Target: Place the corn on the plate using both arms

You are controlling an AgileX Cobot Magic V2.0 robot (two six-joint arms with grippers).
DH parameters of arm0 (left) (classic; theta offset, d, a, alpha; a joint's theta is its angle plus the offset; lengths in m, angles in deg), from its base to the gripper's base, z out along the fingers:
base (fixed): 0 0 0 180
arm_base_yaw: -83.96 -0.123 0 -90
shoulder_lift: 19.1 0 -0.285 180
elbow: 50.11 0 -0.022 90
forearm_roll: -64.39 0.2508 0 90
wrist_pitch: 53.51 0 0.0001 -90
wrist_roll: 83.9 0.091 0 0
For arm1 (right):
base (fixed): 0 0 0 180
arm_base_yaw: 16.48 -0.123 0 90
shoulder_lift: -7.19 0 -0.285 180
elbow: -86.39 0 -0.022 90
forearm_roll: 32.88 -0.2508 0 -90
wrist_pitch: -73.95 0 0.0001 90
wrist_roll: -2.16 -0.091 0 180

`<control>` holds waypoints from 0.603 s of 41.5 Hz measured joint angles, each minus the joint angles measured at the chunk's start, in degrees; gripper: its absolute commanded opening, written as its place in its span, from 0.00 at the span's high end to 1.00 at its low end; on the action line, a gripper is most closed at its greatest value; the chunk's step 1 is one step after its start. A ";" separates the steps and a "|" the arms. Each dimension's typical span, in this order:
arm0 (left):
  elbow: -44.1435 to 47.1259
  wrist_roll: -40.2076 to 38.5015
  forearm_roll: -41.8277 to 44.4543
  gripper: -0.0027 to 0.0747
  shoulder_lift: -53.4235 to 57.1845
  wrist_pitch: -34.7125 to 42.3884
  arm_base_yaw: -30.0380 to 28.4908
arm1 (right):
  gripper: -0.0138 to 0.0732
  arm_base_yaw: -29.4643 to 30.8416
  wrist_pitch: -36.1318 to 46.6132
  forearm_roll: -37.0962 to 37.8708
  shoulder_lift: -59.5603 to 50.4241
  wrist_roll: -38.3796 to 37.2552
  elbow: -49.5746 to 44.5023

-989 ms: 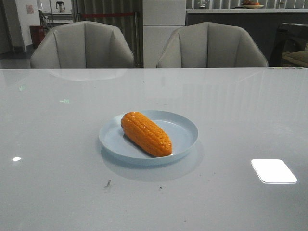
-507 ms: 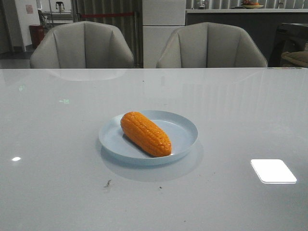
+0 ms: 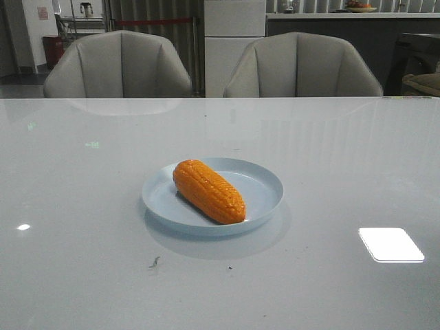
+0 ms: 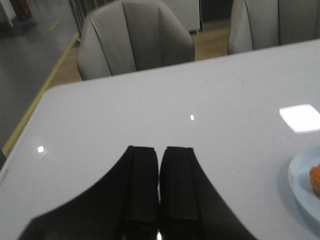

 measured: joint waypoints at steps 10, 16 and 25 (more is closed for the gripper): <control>15.26 -10.14 0.00 0.85 15.66 18.42 0.00 | 0.20 0.00 0.00 0.00 0.00 0.00 0.00; 21.19 -11.29 0.00 0.85 23.09 21.71 0.00 | 0.20 0.00 0.00 0.00 0.00 0.00 0.00; 28.46 -11.53 0.55 0.85 32.14 22.08 0.00 | 0.20 0.00 0.00 0.00 0.00 0.00 0.00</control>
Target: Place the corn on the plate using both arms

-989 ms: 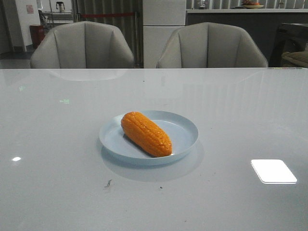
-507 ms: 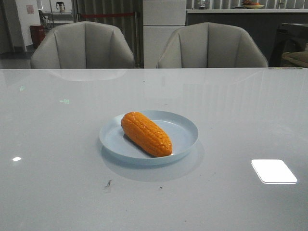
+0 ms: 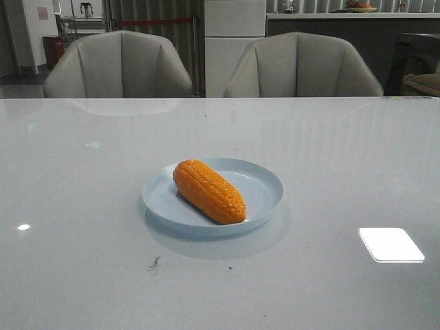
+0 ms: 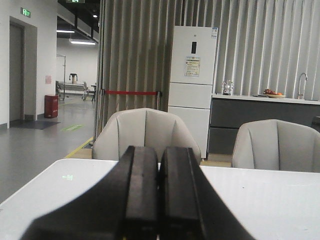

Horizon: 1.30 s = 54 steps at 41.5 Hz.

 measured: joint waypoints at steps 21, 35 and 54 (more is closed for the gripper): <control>0.24 0.01 1.59 0.85 2.19 -6.62 -4.62 | 0.20 0.00 0.00 0.00 0.00 0.00 0.00; 0.24 0.01 1.59 0.85 2.19 -6.80 -4.72 | 0.20 0.00 0.00 0.00 0.00 0.00 0.00; 0.24 0.01 1.59 0.85 2.19 -6.84 -4.72 | 0.20 -1.66 0.00 0.43 -2.26 0.00 0.00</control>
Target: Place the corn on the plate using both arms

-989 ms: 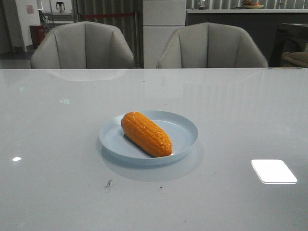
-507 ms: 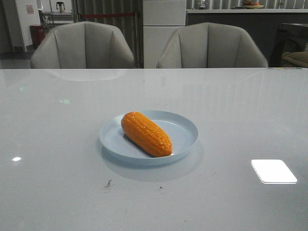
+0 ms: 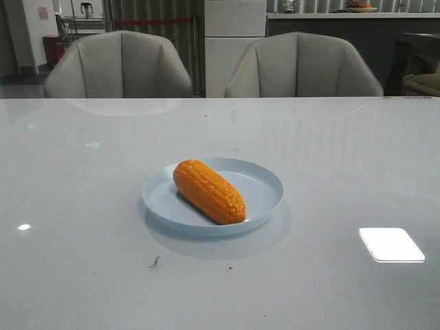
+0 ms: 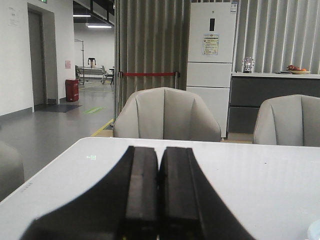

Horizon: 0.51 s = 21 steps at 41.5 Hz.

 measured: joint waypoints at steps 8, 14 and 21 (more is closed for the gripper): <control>0.00 0.00 0.00 0.85 0.00 0.00 -0.12 | 0.28 -2.47 0.00 0.82 -7.17 0.00 -0.10; 0.00 0.00 0.00 0.85 0.00 0.00 -0.12 | 0.40 -5.17 0.29 0.82 -15.45 0.00 -2.52; 0.00 0.00 0.00 0.85 0.00 0.00 -0.12 | 0.58 -6.17 3.24 -1.18 -25.40 0.00 -9.84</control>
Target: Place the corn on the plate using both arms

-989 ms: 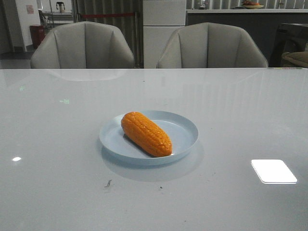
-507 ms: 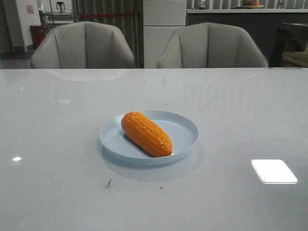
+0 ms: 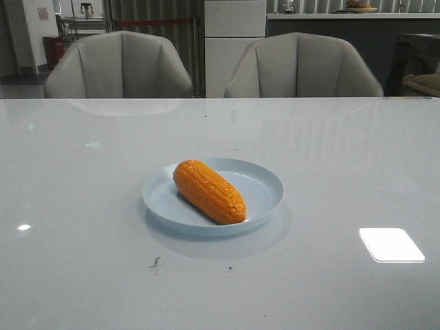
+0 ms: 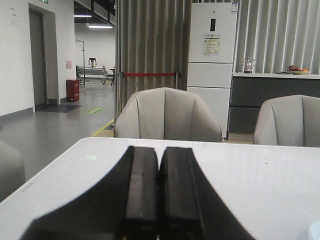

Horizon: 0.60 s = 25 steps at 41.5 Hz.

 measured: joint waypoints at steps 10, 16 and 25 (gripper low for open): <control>0.00 0.00 0.00 0.85 0.00 0.00 0.00 | 0.78 0.00 10.86 -3.63 -11.67 0.00 -10.22; 0.00 0.00 0.00 0.85 0.00 0.00 0.00 | 0.78 0.00 19.23 -4.15 -17.38 0.00 -15.91; 0.00 0.00 0.00 0.85 0.00 -0.09 0.00 | 0.78 0.00 26.96 -5.28 -18.71 0.00 -25.53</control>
